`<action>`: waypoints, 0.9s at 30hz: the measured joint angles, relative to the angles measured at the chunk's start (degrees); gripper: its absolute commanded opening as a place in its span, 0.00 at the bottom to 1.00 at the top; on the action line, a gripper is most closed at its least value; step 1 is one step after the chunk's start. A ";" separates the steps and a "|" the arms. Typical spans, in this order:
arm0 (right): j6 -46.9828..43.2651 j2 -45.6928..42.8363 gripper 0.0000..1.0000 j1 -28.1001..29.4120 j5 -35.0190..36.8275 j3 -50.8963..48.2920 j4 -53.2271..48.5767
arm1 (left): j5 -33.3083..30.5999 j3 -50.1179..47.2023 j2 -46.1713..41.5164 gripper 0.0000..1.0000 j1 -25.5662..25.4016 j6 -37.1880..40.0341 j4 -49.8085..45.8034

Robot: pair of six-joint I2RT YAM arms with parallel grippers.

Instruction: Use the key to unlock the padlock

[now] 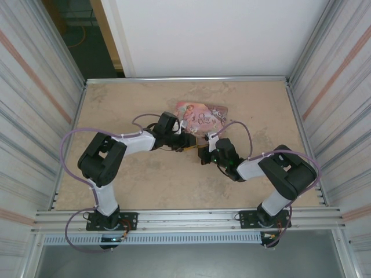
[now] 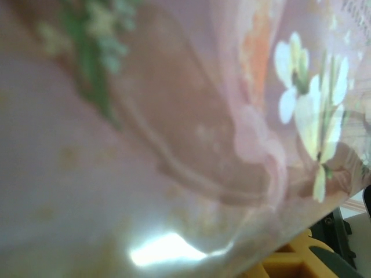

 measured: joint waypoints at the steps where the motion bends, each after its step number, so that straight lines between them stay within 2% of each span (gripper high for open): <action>1: 0.24 0.24 0.00 0.00 -0.11 0.00 0.17 | 0.00 -0.04 0.00 0.38 0.00 0.02 -0.04; 11: 2.34 2.78 0.00 0.04 -1.38 0.00 2.54 | 0.42 -0.55 -1.03 0.43 0.46 1.51 -2.54; 17: 3.85 3.80 0.00 0.02 -1.29 0.02 2.38 | 3.04 -1.11 -4.96 0.45 1.11 1.66 -4.15; 27: 5.73 3.82 0.00 0.02 -1.73 0.52 2.19 | 2.82 -3.78 -12.79 0.47 5.31 3.21 -6.69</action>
